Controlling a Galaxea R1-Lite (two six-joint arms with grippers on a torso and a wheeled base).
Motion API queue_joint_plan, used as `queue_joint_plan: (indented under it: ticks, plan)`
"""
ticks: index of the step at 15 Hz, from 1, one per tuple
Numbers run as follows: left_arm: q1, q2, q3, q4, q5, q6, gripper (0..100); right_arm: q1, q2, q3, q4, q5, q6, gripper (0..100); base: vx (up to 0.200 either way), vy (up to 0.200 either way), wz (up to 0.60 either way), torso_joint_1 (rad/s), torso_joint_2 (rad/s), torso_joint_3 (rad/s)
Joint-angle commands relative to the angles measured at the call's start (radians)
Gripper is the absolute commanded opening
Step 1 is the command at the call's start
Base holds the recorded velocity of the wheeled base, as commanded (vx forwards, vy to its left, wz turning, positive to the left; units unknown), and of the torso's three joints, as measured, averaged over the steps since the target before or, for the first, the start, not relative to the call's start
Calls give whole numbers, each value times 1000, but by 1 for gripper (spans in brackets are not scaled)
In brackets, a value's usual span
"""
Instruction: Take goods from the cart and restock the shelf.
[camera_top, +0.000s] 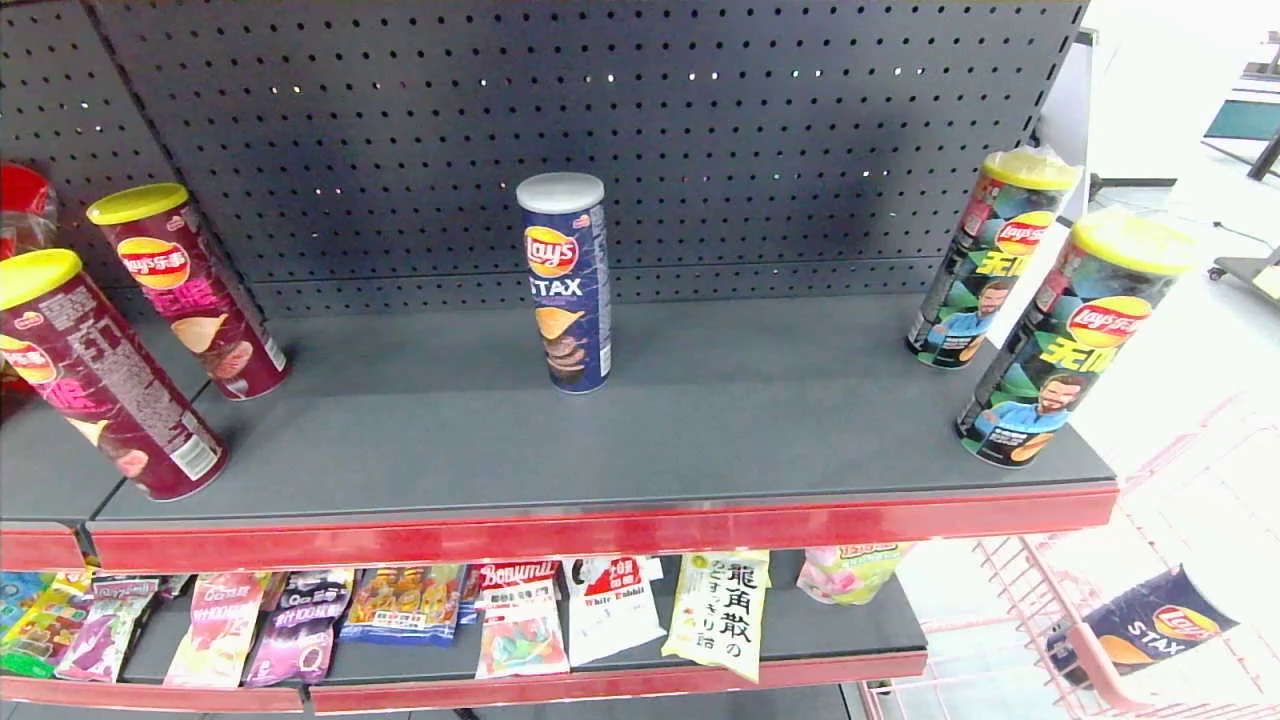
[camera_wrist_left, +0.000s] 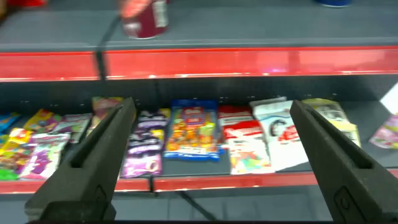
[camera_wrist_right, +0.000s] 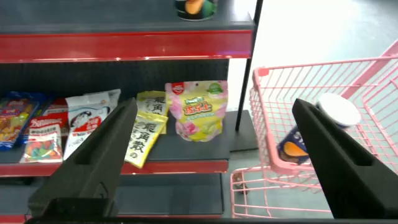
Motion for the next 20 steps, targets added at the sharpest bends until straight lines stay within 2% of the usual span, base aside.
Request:
queue_joint_plan:
  ticks: [1,5,9,14,18,20]
  plan:
    - [1,0,0,0,1,-1,100,0,0,0,-1,0,0,100,0,-200,0,7,2,2]
    - [1,0,0,0,-1,-1,100,-2,0,0,-1,0,2,100,0,-200,0,1,0,1]
    - [-1,0,0,0,-1,-1,100,0,0,0,-1,0,2,100,0,0,0,0,0,0]
    - [1,0,0,0,-1,-1,100,-2,0,0,-1,0,2,100,-200,0,0,1,3,0]
    - [1,0,0,0,-1,-1,100,-2,0,0,-1,0,2,100,0,0,0,0,0,0]
    - [1,0,0,0,-1,-1,100,-2,0,0,-1,0,2,100,0,-200,0,15,7,0]
